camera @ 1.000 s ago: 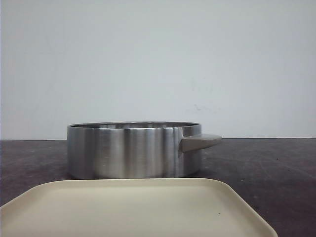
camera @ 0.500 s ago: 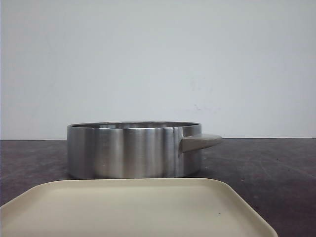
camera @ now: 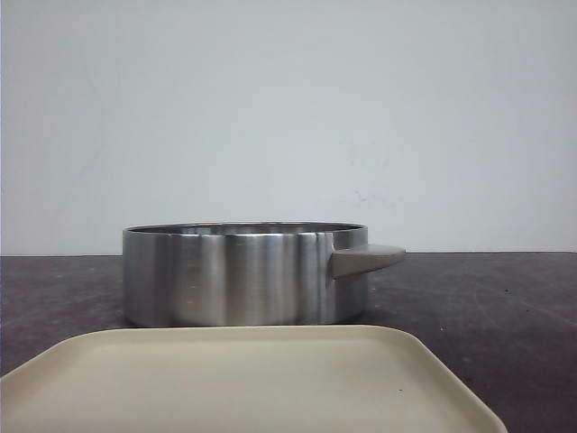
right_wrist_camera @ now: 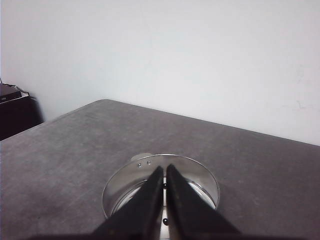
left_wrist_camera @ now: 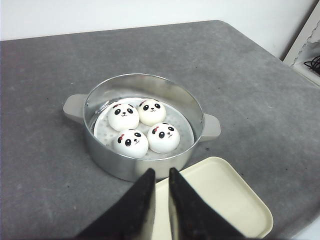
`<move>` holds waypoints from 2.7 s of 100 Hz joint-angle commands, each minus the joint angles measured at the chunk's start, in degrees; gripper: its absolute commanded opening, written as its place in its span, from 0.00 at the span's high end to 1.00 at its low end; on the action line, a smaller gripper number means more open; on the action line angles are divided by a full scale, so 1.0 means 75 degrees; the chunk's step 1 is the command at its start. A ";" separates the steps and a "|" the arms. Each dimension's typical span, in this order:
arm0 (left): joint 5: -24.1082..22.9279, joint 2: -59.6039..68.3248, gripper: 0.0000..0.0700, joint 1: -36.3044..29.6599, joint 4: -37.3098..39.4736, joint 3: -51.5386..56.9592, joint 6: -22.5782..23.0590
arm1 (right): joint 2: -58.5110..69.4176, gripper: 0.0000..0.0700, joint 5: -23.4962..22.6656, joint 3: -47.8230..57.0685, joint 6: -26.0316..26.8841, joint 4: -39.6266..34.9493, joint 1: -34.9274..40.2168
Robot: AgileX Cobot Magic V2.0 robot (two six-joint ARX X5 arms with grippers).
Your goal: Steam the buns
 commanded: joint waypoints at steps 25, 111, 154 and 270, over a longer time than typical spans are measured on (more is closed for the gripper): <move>0.0009 0.0032 1.00 -0.0082 0.0087 0.0125 -0.0029 | 0.0017 0.99 0.0023 0.0038 -0.0076 0.0085 0.0070; 0.0009 0.0032 1.00 -0.0082 0.0093 0.0128 -0.0029 | -0.2879 0.99 -0.5458 -0.4870 -0.0137 0.2699 -0.7528; 0.0009 0.0032 1.00 -0.0082 0.0096 0.0128 -0.0029 | -0.3558 0.99 -0.6376 -0.5861 -0.0134 0.1568 -0.8373; 0.0009 0.0032 1.00 -0.0082 0.0105 0.0128 -0.0029 | -0.3558 0.99 -0.6379 -0.5858 -0.0513 0.1454 -0.8399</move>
